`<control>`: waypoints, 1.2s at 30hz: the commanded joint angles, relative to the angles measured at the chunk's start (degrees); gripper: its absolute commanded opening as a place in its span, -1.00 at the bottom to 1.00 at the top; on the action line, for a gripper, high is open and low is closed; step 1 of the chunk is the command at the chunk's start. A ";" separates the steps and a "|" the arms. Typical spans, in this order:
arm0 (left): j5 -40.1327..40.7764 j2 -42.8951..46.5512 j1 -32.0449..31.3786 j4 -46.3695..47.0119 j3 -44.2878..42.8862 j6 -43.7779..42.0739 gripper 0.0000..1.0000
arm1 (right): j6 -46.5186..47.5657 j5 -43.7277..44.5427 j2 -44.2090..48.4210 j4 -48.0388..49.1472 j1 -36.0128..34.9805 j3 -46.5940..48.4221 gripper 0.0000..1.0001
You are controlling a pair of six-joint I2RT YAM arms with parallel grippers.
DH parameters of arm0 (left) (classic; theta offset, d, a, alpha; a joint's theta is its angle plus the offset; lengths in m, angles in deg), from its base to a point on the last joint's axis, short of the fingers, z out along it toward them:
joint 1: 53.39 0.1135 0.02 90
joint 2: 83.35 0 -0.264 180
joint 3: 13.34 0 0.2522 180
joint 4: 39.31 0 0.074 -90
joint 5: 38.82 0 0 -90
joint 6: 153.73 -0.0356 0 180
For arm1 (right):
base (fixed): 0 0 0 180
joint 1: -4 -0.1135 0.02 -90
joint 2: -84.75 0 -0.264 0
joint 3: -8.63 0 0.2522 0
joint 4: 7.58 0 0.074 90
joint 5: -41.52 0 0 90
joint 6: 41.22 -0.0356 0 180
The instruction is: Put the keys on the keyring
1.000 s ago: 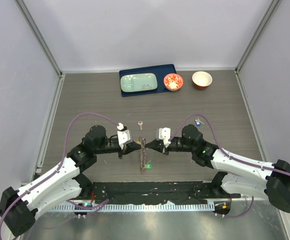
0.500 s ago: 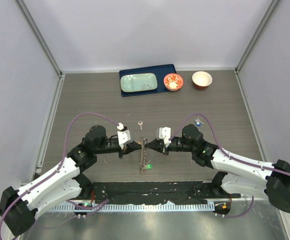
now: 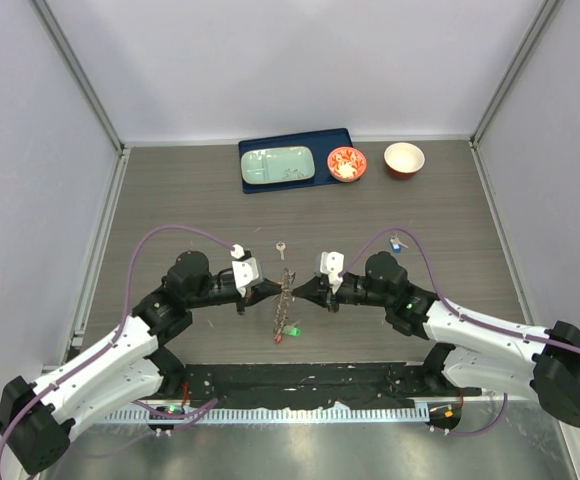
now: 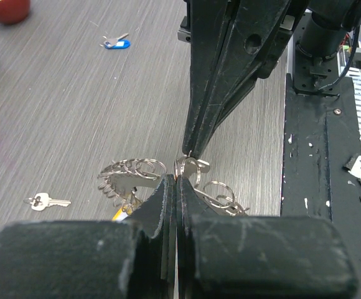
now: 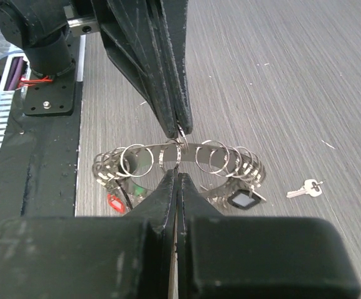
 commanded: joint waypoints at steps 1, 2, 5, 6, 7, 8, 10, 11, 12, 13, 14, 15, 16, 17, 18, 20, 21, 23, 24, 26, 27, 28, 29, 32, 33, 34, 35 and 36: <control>-0.30 1.18 -0.10 5.95 -0.42 0.22 -1.00 | -2.45 -3.78 0.63 3.42 -0.30 0.41 -0.99; -0.30 1.18 -0.10 5.96 -0.51 0.31 -1.00 | -2.80 -4.39 0.62 4.21 -0.30 0.33 -0.99; 0.40 1.18 -0.10 5.87 -0.51 0.40 -1.00 | -3.68 -6.42 0.62 5.98 -0.57 0.68 -0.99; 0.66 1.27 -0.10 5.78 -0.42 0.40 -1.00 | -3.68 -7.03 0.88 5.89 -0.65 0.85 -0.99; 0.75 1.18 -0.10 5.78 -0.51 0.40 -1.00 | -3.68 -8.34 0.89 5.89 -0.74 1.12 -0.99; 1.01 1.10 -0.18 5.78 -0.51 0.31 -1.00 | -3.77 -9.40 0.89 5.81 -1.00 1.64 -0.98; 1.28 1.10 -0.18 5.78 -0.69 0.40 -1.00 | -3.86 -10.55 0.54 5.72 -1.62 2.17 -0.99; 1.54 0.92 -0.10 5.78 -0.69 0.57 -1.00 | -3.86 -11.42 -0.25 5.72 -2.40 2.78 -0.99; 1.63 1.01 -0.18 5.78 -0.77 0.75 -1.00 | -3.68 -11.69 -0.86 5.46 -2.85 2.96 -0.99; 1.54 1.01 -0.18 5.78 -0.78 0.84 -1.00 | -3.51 -11.70 -1.57 5.28 -3.20 3.31 -0.99; 1.54 1.01 -0.18 5.87 -0.69 0.93 -1.00 | -3.33 -11.43 -2.18 5.28 -3.73 3.66 -0.99; 1.45 1.09 -0.10 6.04 -0.69 1.10 -1.00 | -3.16 -11.26 -3.41 5.45 -4.43 3.93 -0.98; 1.45 1.09 -0.10 6.04 -0.69 1.10 -1.00 | -3.07 -10.91 -4.03 5.37 -4.87 4.19 -0.99; 1.28 1.18 -0.10 6.04 -0.60 1.10 -1.00 | -2.98 -10.47 -4.30 5.45 -5.22 4.54 -0.99; 1.10 1.36 -0.10 6.13 -0.60 1.10 -1.00 | -2.98 -9.60 -4.65 5.37 -5.57 4.63 -0.98; 0.66 1.71 -0.18 6.22 -0.42 1.10 -1.00 | -2.89 -7.75 -3.95 5.19 -5.58 4.55 -0.98; 0.58 1.88 -0.10 6.13 -0.34 0.84 -1.00 | -2.54 -4.61 -3.25 3.97 -5.58 4.46 -0.98; 0.22 2.15 -0.10 5.78 -0.42 0.67 -1.00 | -1.84 -0.47 -0.53 1.86 -5.49 4.37 -0.98; -0.30 2.58 -0.18 5.61 -0.25 0.40 -1.00 | -1.05 3.30 0.35 -0.59 -5.40 4.37 -0.99; -0.92 2.85 -0.10 5.69 -0.16 0.40 -1.00 | -0.61 5.08 2.90 -2.71 -4.35 4.28 -0.99; -1.09 2.68 -0.18 5.69 -0.16 0.31 -1.00 | -0.69 5.70 3.69 -3.50 -3.74 4.02 -0.99; -1.36 2.68 -0.18 5.69 -0.25 0.40 -1.00 | -0.87 5.62 4.48 -3.60 -2.16 3.76 -0.98; -1.71 2.59 -0.18 5.69 -0.25 0.40 -1.00 | -1.13 5.27 5.80 -3.60 -1.45 3.23 -0.99; -2.32 2.24 -0.10 5.61 -0.34 0.23 -1.00 | -2.19 3.34 7.12 -2.46 2.40 2.53 -0.99; -2.33 2.15 -0.18 5.69 -0.34 0.14 -1.00 | -2.45 2.90 7.21 -1.59 3.38 2.44 -0.99; -2.33 1.98 -0.18 5.61 -0.42 0.14 -1.00 | -2.89 2.89 7.21 -1.49 4.17 2.26 -0.99; -2.50 1.80 -0.10 5.52 -0.42 -0.04 -1.00 | -3.15 2.89 7.30 -0.97 5.83 2.09 -0.99; -2.76 1.71 -0.18 5.52 -0.34 -0.04 -1.00 | -3.33 2.37 7.13 0.08 6.37 1.91 -0.99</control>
